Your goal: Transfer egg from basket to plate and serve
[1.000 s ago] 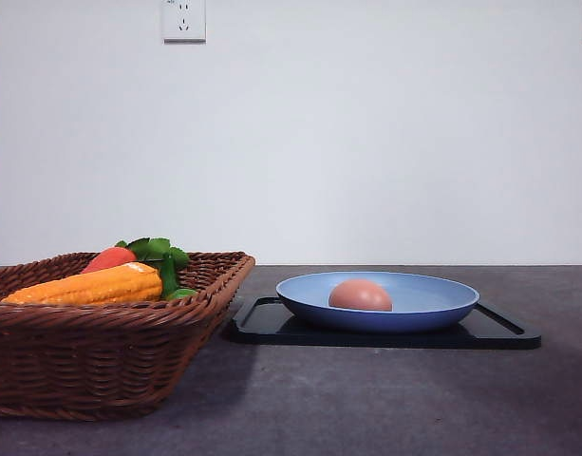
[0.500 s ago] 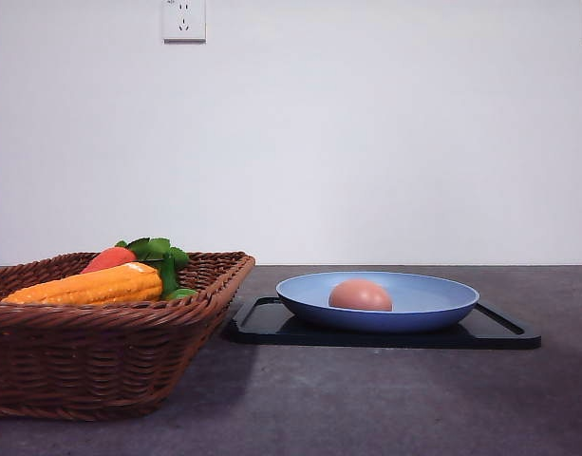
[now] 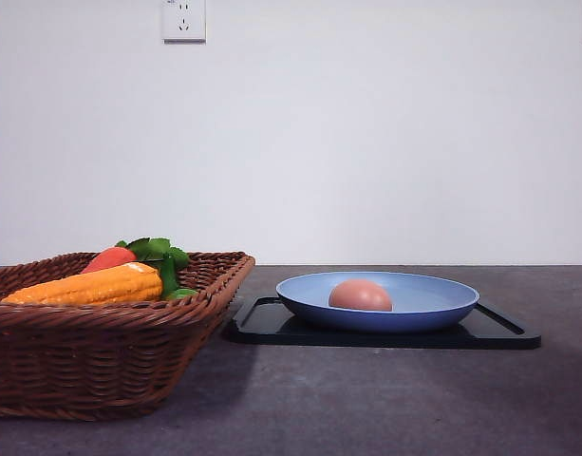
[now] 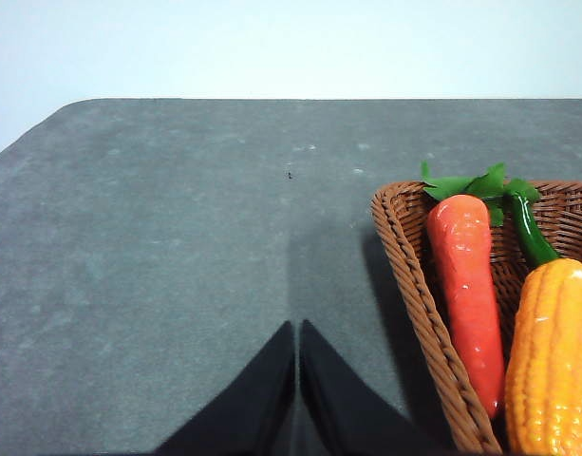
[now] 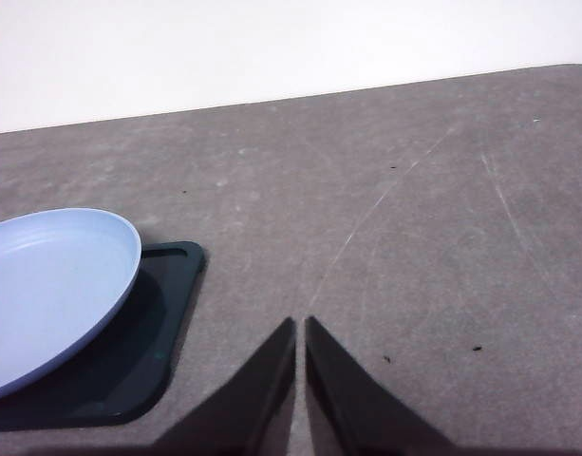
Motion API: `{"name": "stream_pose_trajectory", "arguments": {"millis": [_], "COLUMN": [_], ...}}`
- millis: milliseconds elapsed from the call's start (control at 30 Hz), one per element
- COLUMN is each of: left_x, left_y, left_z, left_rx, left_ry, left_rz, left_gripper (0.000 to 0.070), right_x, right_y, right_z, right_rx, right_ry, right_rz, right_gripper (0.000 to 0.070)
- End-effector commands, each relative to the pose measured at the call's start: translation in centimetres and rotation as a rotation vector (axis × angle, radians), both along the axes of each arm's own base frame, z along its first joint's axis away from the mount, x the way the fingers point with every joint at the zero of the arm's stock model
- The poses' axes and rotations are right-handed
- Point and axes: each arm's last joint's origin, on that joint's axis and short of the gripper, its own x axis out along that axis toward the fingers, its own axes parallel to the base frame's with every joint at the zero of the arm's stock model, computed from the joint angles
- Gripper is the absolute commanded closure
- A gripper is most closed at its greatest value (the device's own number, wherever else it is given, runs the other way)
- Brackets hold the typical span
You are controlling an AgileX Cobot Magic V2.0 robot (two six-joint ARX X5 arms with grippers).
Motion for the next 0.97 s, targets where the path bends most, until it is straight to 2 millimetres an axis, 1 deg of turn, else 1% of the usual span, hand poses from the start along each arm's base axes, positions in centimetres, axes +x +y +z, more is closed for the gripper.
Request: {"name": "stream_pose_trajectory", "arguments": {"millis": [0, 933], "left_x": [0.15, 0.14], "left_y": [-0.02, -0.02], "left_z": [-0.81, -0.81], "left_rx": [0.007, 0.007], "left_ry": [0.014, 0.014], "left_rz": [-0.002, -0.002], "left_gripper": [0.0700, 0.0700], "right_x": [0.02, 0.02], "right_y": [0.00, 0.00], "right_z": [0.01, 0.01], "right_rx": [0.012, 0.012], "right_ry": [-0.009, -0.009], "right_rz": [-0.002, -0.002], "right_gripper": [0.0700, 0.0700]}}
